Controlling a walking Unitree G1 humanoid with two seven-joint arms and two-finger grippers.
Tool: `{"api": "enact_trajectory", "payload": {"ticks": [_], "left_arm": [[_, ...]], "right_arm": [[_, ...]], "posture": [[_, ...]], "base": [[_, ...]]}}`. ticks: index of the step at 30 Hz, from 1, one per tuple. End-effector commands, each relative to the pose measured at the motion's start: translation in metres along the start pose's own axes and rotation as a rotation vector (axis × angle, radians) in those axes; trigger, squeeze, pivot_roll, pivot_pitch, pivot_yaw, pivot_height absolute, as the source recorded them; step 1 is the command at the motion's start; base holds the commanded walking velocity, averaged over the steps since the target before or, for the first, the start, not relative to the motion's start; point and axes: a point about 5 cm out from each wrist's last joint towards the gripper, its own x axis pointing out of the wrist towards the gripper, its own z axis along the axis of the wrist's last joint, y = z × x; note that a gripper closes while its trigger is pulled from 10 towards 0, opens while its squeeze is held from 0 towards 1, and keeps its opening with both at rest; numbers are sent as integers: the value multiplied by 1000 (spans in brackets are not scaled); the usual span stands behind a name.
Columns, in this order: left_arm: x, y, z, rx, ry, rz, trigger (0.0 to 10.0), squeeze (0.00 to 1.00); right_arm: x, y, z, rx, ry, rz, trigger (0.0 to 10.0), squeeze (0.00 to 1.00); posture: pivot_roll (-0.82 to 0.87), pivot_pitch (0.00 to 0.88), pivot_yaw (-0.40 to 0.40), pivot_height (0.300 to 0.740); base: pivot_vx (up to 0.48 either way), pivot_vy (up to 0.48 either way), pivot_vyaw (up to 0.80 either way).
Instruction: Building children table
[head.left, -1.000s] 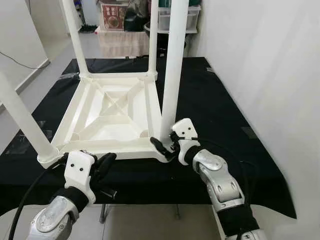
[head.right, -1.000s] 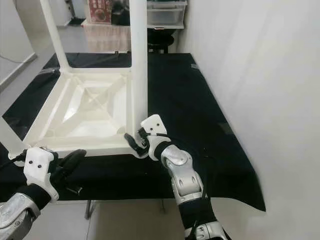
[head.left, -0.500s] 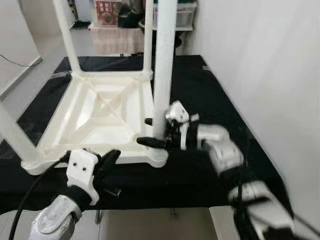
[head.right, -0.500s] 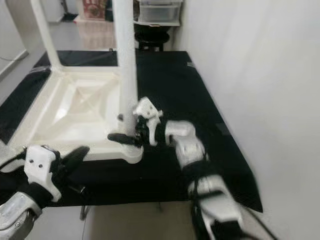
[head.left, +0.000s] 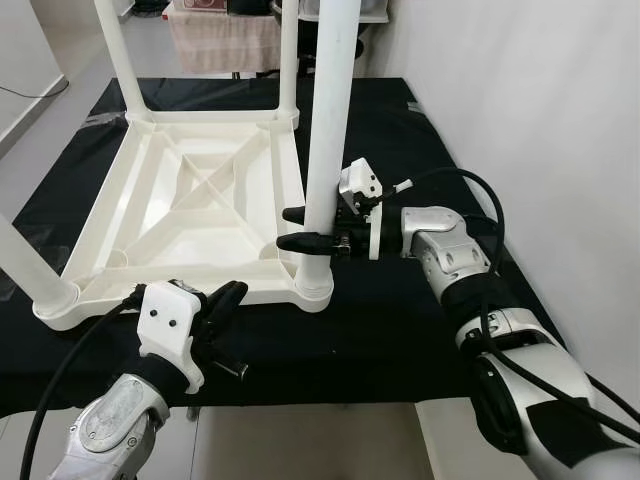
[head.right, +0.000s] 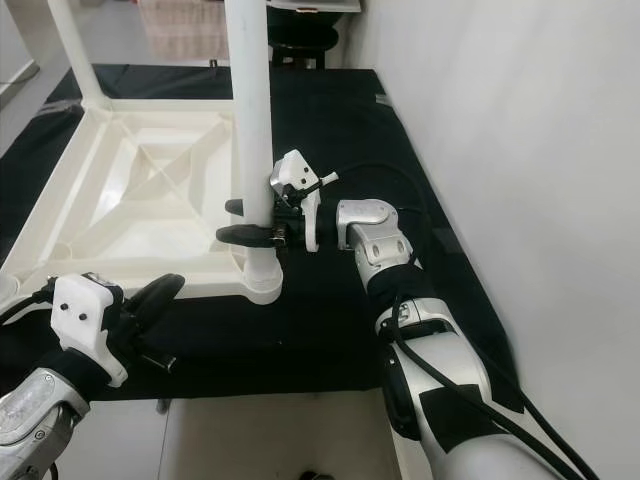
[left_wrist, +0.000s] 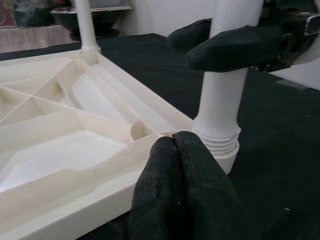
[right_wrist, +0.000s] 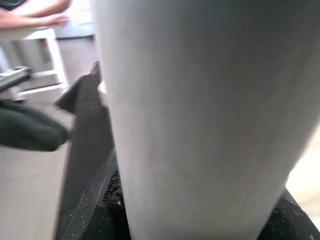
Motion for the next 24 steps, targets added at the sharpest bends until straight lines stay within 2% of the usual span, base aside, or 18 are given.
{"api": "enact_trajectory", "payload": {"ticks": [1, 2, 3, 4, 5, 6, 9, 10, 13, 14, 15, 16, 17, 19, 20, 22, 23, 24], "left_arm": [[-2, 1, 0, 3, 15, 9, 10000, 0], [-2, 2, 0, 3, 14, 9, 10000, 0], [-2, 2, 0, 3, 14, 9, 10000, 0], [-2, 5, 1, 4, 14, 10, 10000, 0], [-2, 5, 1, 4, 14, 10, 10000, 0], [-1, 10, 2, 6, 14, 13, 10000, 0], [0, 12, 1, 7, 15, 14, 10000, 0], [3, 13, 0, 7, 17, 11, 10000, 0], [4, 13, -1, 7, 18, 9, 10000, 0], [6, 14, -1, 8, 20, 5, 10000, 0], [7, 14, -2, 11, 22, 6, 10000, 0], [7, 14, -2, 11, 22, 6, 10000, 0], [7, 15, -2, 14, 23, 17, 10000, 0], [6, 16, -3, 16, 23, 25, 10000, 0], [7, 16, -3, 16, 22, 33, 10000, 0], [8, 17, -3, 15, 21, 34, 10000, 0], [8, 17, -3, 15, 21, 34, 10000, 0], [8, 18, -3, 12, 22, 30, 10000, 0]], "right_arm": [[-5, 5, -28, 60, 104, -124, 0, 0], [-7, 11, -39, 89, 132, -209, 0, 0], [-7, 11, -39, 89, 132, -209, 0, 0], [3, 47, -62, 191, 185, -409, 0, 0], [3, 47, -62, 191, 185, -409, 0, 0], [4, 95, -68, 295, 216, -684, 0, 0], [8, 102, -65, 278, 210, -689, 0, 0], [12, 94, -65, 262, 192, -678, 0, 0], [13, 88, -65, 256, 183, -676, 0, 0], [14, 77, -66, 246, 176, -684, 0, 0], [14, 69, -66, 241, 172, -699, 4000, 0], [14, 69, -66, 241, 172, -699, 4000, 0], [15, 62, -65, 236, 157, -701, 10000, 0], [15, 59, -63, 235, 149, -708, 10000, 0], [17, 56, -58, 225, 119, -671, 10000, 1000], [20, 55, -43, 216, 66, -591, 10000, 1000], [20, 55, -43, 216, 66, -591, 10000, 1000], [22, 57, -32, 202, 40, -557, 10000, 1000]], "posture": [[88, 248, -104, 740], [88, 248, -104, 740], [88, 248, -104, 740], [63, 262, -91, 740], [63, 262, -91, 740], [52, 268, -69, 740], [34, 257, -55, 740], [46, 245, -55, 740], [46, 245, -55, 740], [58, 238, -61, 740], [65, 233, -66, 740], [65, 233, -66, 740], [68, 229, -67, 740], [68, 229, -67, 740], [70, 224, -72, 740], [70, 222, -75, 740], [70, 222, -75, 740], [70, 220, -75, 740]], "base": [[0, 0, 0], [0, 0, 0], [0, 0, 0], [0, 0, 0], [0, 0, 0], [0, 0, 0], [0, 0, 0], [0, 0, 0], [0, 0, 0], [0, 0, 0], [0, 0, 0], [0, 0, 0], [0, 0, 0], [0, 0, 0], [0, 0, 0], [0, 0, 0], [0, 0, 0], [0, 0, 0]]}}
